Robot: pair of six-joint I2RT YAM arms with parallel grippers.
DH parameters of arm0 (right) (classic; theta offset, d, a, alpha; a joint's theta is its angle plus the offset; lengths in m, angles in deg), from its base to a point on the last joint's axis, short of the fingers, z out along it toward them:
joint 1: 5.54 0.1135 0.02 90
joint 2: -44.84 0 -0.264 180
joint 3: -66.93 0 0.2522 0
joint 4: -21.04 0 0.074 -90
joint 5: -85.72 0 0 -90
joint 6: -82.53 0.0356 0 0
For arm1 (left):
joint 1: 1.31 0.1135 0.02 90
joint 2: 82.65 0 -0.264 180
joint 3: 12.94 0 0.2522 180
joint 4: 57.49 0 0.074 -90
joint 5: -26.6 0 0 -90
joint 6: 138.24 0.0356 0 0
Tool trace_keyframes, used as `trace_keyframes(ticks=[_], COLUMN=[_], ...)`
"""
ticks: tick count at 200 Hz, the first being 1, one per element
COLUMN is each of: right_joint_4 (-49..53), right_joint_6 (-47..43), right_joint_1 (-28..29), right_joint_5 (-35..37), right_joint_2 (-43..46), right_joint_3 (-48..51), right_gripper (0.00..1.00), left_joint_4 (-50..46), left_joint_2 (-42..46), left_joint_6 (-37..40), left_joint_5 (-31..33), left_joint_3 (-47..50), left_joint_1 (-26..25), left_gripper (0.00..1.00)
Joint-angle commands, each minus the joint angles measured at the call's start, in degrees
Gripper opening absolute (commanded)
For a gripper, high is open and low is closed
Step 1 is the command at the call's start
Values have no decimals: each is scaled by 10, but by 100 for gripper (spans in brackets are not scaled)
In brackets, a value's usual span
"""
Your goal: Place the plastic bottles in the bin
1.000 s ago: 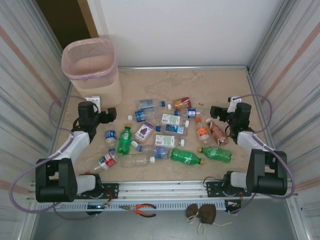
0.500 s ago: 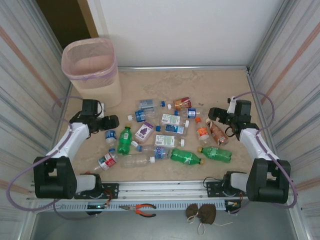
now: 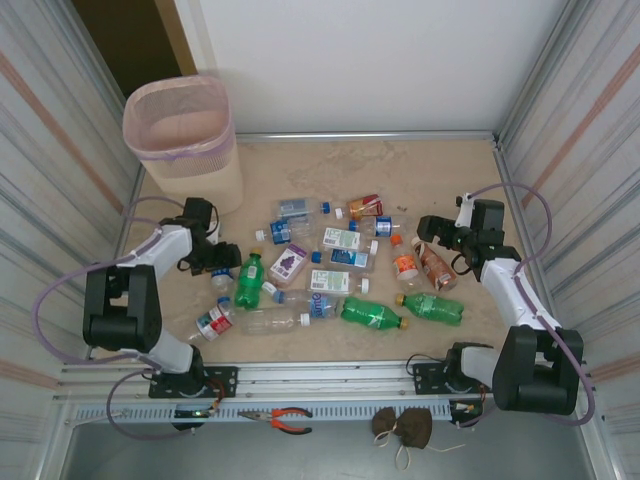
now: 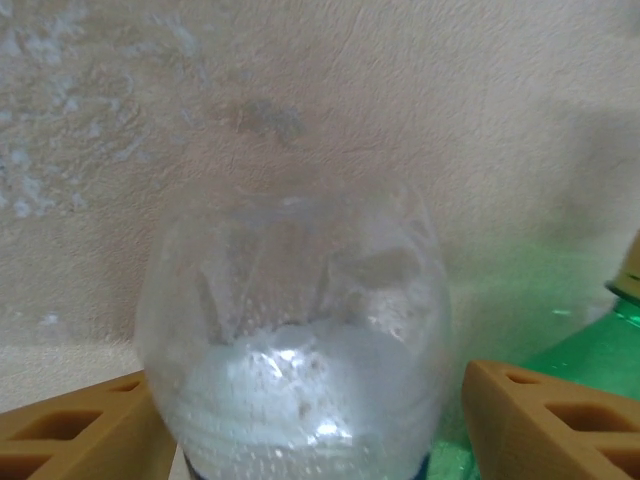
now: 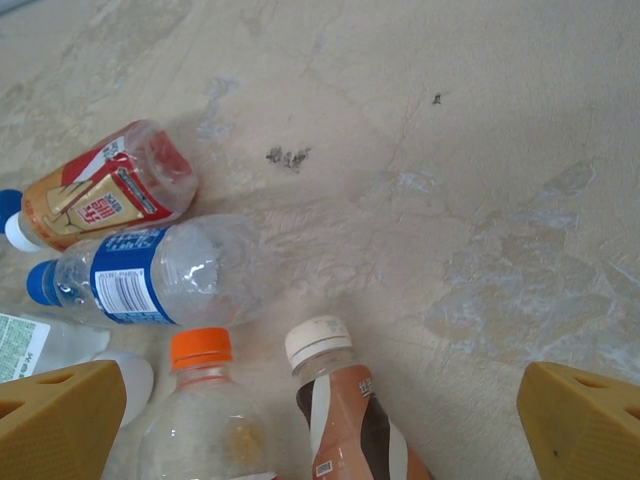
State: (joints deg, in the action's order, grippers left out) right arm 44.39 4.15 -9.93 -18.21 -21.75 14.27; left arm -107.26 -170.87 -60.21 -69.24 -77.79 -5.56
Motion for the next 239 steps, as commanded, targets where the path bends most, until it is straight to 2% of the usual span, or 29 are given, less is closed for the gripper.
trace_keyframes(ticks=[1,102,181,239], right_joint_4=[10,13,25,44], right_joint_6=[11,11,10,9], right_joint_1=[5,5,6,5], right_joint_5=[-4,1,4,4], right_joint_2=[13,18,41,64], right_joint_3=[-14,-15,-24,-42], right_gripper=[99,99,99,99], left_joint_4=[-7,11,14,6], left_joint_2=[-10,19,162,266], left_joint_6=[-6,4,10,17], left_joint_5=[12,34,47,35], left_joint_3=[-15,-9,-30,-129], left_joint_1=[-4,-8,-15,-22], left_gripper=[72,57,49,45])
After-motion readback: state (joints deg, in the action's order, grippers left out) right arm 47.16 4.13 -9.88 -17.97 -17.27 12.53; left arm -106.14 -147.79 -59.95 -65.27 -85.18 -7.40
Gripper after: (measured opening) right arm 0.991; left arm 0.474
